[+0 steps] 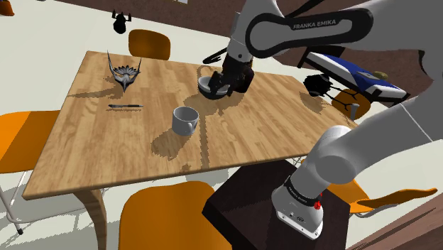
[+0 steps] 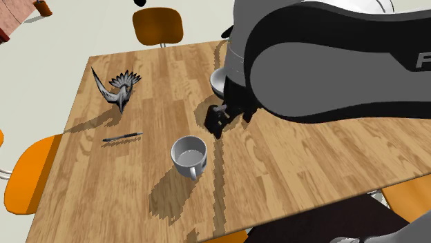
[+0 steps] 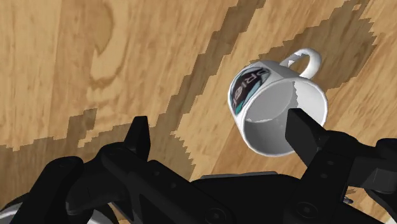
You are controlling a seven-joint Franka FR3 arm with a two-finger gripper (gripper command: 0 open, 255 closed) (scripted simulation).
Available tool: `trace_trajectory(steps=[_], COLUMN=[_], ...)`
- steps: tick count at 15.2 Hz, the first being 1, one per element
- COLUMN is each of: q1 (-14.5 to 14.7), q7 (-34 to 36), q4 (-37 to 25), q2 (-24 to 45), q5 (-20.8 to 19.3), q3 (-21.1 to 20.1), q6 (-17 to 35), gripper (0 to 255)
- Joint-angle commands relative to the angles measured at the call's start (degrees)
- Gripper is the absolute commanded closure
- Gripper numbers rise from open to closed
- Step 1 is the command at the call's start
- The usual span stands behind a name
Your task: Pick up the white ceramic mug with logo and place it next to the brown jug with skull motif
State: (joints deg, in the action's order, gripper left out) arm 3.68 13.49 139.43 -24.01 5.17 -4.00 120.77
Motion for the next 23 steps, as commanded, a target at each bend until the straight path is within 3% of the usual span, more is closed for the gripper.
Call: trace_trajectory(steps=[1,8,16,23], q1=[0.23,0.79,0.85,0.85], q7=[0.96,5.11,5.64,5.64], q4=[-0.4,-4.04,-2.65,-2.65], q2=[4.06,18.58,23.19,23.19], q5=[-0.11,-2.33,-3.02,-3.02], q3=[-0.94,-3.74,-3.89,-3.89], q6=[3.95,15.31,21.29,21.29], gripper=[0,0,0,0])
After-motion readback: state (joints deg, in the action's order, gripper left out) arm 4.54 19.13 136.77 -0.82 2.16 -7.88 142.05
